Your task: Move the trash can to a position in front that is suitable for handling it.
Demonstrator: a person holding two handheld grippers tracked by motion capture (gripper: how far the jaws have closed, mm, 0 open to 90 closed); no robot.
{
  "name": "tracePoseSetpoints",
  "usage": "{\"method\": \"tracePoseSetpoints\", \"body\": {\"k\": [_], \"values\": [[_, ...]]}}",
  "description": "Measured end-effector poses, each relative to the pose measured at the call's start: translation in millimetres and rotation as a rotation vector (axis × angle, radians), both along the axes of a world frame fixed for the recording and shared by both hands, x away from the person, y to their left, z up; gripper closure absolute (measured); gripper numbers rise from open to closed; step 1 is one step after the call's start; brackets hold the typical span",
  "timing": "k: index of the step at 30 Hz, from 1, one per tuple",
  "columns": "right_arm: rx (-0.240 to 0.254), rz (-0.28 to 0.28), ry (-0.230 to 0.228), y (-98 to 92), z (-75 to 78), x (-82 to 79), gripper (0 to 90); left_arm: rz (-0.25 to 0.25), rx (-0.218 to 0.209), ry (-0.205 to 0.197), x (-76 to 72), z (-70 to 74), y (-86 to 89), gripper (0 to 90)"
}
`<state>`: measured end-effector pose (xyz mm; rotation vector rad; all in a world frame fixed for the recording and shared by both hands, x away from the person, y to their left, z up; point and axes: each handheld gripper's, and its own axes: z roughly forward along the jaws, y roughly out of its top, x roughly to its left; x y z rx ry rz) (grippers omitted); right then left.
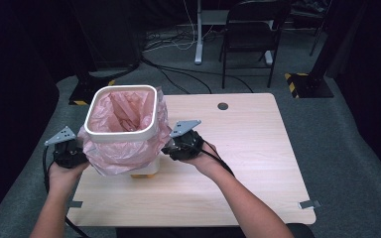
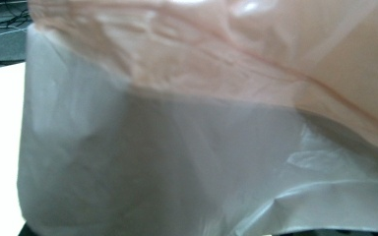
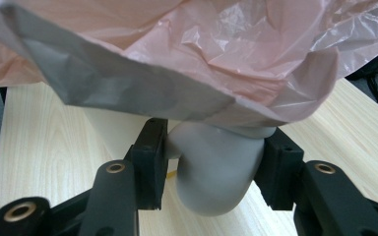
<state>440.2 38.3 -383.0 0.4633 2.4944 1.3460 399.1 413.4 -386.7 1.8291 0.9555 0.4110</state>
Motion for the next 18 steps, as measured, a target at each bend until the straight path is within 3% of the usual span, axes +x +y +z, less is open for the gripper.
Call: {"method": "tracePoseSetpoints", "body": {"k": [11, 18], "values": [[0.014, -0.002, -0.019, -6.2, 1.0, -4.8, 51.7, -0.006, -0.012, -0.004, -2.5, 2.4, -5.1, 69.8], [-0.006, -0.003, -0.036, -15.5, 2.5, -10.7, 51.7, -0.030, -0.008, -0.026, -6.2, 3.1, -16.0, 69.8]]}}
